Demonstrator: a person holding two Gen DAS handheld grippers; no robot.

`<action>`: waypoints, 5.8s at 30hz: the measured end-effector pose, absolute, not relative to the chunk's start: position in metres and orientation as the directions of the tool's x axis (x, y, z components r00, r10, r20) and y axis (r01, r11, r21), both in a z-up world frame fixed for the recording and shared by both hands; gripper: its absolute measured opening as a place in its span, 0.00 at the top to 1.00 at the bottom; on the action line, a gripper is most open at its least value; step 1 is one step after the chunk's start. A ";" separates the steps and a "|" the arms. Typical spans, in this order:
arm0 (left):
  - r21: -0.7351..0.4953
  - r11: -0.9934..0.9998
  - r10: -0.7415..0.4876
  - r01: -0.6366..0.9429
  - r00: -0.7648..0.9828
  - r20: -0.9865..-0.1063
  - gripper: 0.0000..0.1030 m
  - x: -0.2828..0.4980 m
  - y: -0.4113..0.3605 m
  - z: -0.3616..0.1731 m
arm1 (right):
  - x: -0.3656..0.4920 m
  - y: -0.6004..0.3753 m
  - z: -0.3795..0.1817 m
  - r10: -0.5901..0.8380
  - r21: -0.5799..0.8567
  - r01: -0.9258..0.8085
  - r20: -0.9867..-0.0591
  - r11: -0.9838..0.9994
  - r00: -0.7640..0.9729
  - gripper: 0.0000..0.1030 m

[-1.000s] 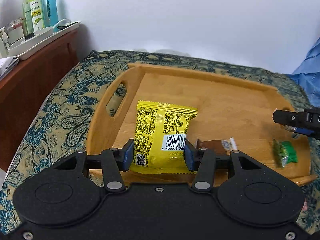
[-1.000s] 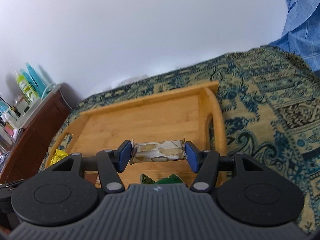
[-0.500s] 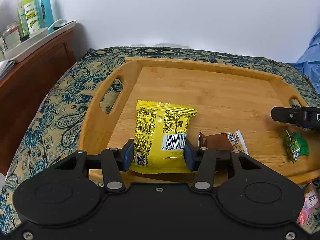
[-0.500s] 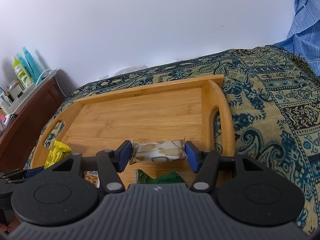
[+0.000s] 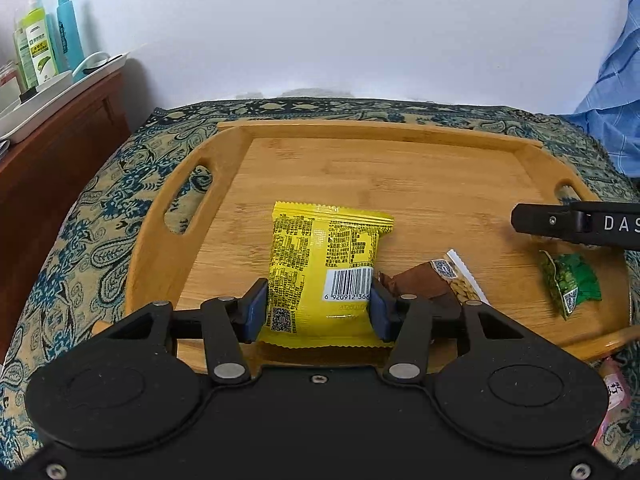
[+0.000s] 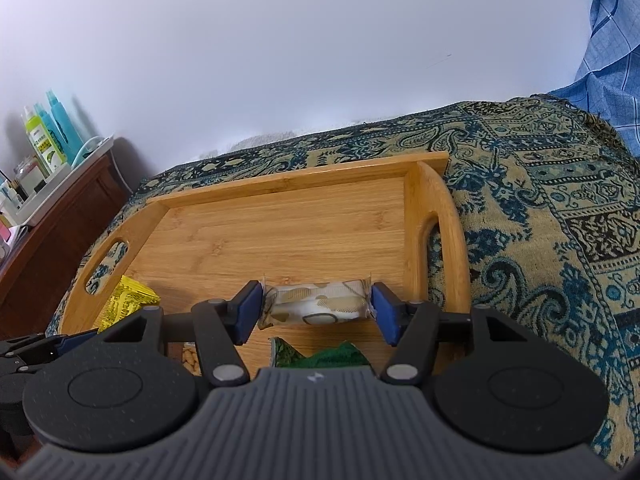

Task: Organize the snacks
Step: 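Lower both packets onto the tray and open both grippers, then grasp the clear white packet with the left gripper while the right grasps the pink candy, then lift both held packets toward the tray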

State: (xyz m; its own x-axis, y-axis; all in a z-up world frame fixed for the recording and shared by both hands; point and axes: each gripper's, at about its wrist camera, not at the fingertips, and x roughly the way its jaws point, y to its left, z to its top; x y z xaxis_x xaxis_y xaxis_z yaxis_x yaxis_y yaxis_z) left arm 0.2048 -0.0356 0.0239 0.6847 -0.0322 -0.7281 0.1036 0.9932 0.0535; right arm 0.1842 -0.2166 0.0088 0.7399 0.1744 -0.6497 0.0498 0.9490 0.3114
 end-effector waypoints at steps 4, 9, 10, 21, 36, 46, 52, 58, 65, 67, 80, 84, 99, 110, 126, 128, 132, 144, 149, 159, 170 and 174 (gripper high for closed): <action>0.072 0.992 -0.017 0.100 0.687 -0.727 0.47 0.205 -0.039 0.025 | 0.184 -0.219 0.009 0.190 0.333 0.045 -0.638 0.942 0.746 0.32; 0.069 0.993 -0.016 0.091 0.708 -0.706 0.25 0.201 -0.036 0.035 | 0.183 -0.226 0.012 0.223 0.389 0.045 -0.617 0.920 0.755 0.24; 0.064 0.993 -0.022 0.095 0.710 -0.704 0.24 0.199 -0.036 0.038 | 0.183 -0.228 0.013 0.231 0.400 0.045 -0.611 0.915 0.757 0.23; 0.057 0.989 -0.063 0.138 0.734 -0.676 0.11 0.163 -0.033 0.069 | 0.159 -0.236 0.037 0.232 0.417 0.018 -0.540 0.909 0.809 0.17; -0.037 0.986 -0.149 0.163 0.754 -0.640 0.05 0.070 -0.024 0.093 | 0.083 -0.237 0.034 0.173 0.305 -0.009 -0.517 0.952 0.838 0.10; -0.048 0.989 -0.138 0.138 0.769 -0.624 0.04 0.027 -0.027 0.082 | 0.053 -0.226 0.030 0.189 0.276 -0.048 -0.514 0.960 0.837 0.08; -0.009 0.989 -0.126 0.150 0.795 -0.593 0.04 0.012 -0.034 0.074 | 0.042 -0.220 0.027 0.191 0.251 -0.065 -0.520 0.966 0.833 0.04; 0.025 0.985 -0.128 0.173 0.810 -0.572 0.12 0.001 -0.043 0.066 | 0.031 -0.215 0.022 0.195 0.233 -0.080 -0.529 0.969 0.826 0.02; 0.043 0.977 -0.144 0.209 0.797 -0.587 0.22 -0.004 -0.051 0.055 | 0.031 -0.212 0.018 0.194 0.228 -0.079 -0.543 0.970 0.817 0.01; 0.040 0.977 -0.144 0.210 0.785 -0.602 0.30 -0.002 -0.052 0.050 | 0.032 -0.212 0.017 0.193 0.229 -0.077 -0.547 0.970 0.815 0.01; 0.024 0.991 -0.079 0.130 0.728 -0.681 0.45 0.024 -0.046 0.024 | 0.038 -0.206 0.006 0.179 0.188 -0.082 -0.589 0.979 0.788 0.03; 0.017 0.992 -0.077 0.121 0.720 -0.690 0.47 0.028 -0.045 0.019 | 0.039 -0.203 0.004 0.179 0.184 -0.084 -0.591 0.979 0.786 0.10; 0.022 0.990 -0.085 0.141 0.710 -0.699 0.71 0.028 -0.052 0.017 | 0.040 -0.197 -0.001 0.149 0.176 -0.054 -0.586 0.983 0.797 0.44; 0.015 0.993 -0.071 0.114 0.714 -0.697 0.71 0.028 -0.044 0.020 | 0.039 -0.195 -0.003 0.143 0.176 -0.048 -0.582 0.983 0.800 0.30; 0.029 0.994 -0.056 0.105 0.725 -0.686 0.71 0.027 -0.044 0.023 | 0.036 -0.182 -0.006 0.121 0.137 -0.052 -0.561 0.989 0.819 0.55; 0.036 0.994 -0.050 0.102 0.732 -0.679 0.71 0.026 -0.044 0.025 | 0.035 -0.184 -0.003 0.120 0.146 -0.046 -0.551 0.988 0.826 0.58; 0.038 0.994 -0.052 0.103 0.746 -0.664 0.71 0.025 -0.045 0.032 | 0.033 -0.187 0.004 0.116 0.160 -0.036 -0.531 0.987 0.839 0.66; 0.055 0.993 -0.046 0.105 0.773 -0.632 0.71 0.023 -0.049 0.046 | 0.025 -0.197 0.010 0.137 0.224 -0.025 -0.499 0.974 0.856 0.64; 0.057 0.993 -0.041 0.100 0.770 -0.636 0.71 0.022 -0.047 0.045 | 0.018 -0.199 0.004 0.148 0.214 -0.045 -0.493 0.976 0.857 0.36; 0.053 0.994 -0.044 0.101 0.766 -0.641 0.71 0.025 -0.044 0.042 | 0.014 -0.184 -0.005 0.067 0.064 -0.041 -0.505 0.997 0.860 0.14; 0.052 0.994 -0.044 0.100 0.768 -0.639 0.71 0.028 -0.042 0.043 | 0.018 -0.182 -0.014 0.034 0.030 -0.021 -0.547 0.999 0.837 0.17; 0.054 0.994 -0.043 0.100 0.773 -0.633 0.71 0.029 -0.041 0.043 | 0.018 -0.183 -0.013 0.049 0.057 -0.021 -0.554 0.998 0.831 0.37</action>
